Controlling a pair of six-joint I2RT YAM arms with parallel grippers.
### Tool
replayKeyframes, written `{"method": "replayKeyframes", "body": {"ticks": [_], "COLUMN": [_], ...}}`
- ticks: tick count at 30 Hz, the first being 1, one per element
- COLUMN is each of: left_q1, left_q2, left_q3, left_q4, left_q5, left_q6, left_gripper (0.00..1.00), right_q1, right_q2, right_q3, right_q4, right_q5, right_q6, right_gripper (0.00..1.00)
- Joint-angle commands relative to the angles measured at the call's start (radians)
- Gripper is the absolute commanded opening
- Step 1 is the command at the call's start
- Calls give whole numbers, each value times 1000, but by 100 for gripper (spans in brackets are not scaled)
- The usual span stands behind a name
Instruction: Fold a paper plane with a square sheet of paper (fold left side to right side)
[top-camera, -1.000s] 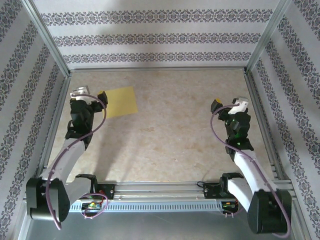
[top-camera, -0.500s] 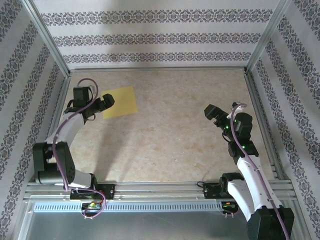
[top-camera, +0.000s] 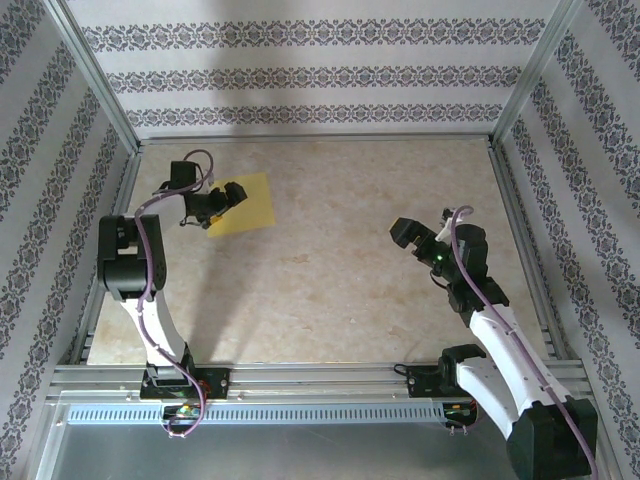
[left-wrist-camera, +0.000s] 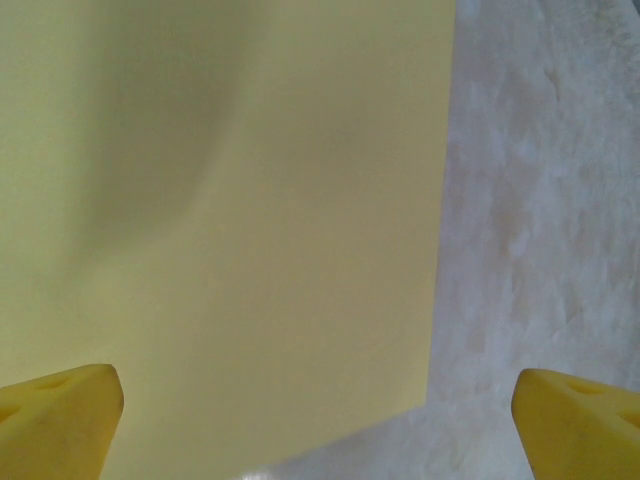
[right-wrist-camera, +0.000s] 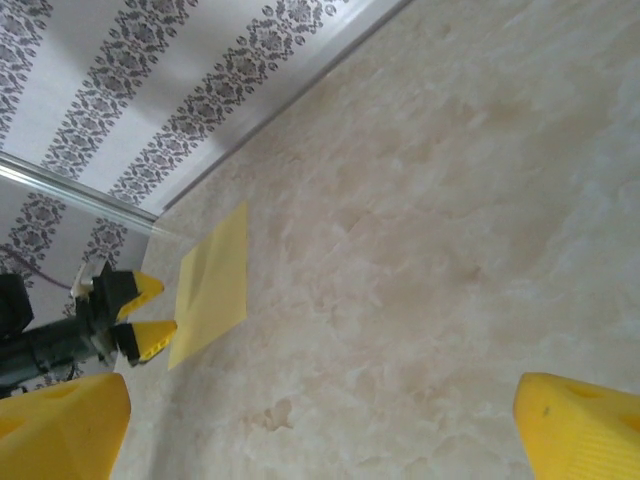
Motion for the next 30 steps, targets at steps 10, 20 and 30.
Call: {"method": "replayKeyframes", "body": {"ticks": [10,20,30], "left_q1": [-66,-126,-324], "left_q2": [130,66,-100], "left_q3": [120,-53,-334], "left_q4": [-68,-74,57], "left_q5": [-4,2,-9], "left_q6": [33,44,-110], "left_gripper": [100,100,100], "right_q1": [50,54,58], "right_q2": [-15,-2,-21], "right_q3": [64,97,80], "right_q4": [-138,-202,-229], "right_q5": [96,141,170], "right_q6": [-51,-98,-108], "right_gripper": [98,98,98]}}
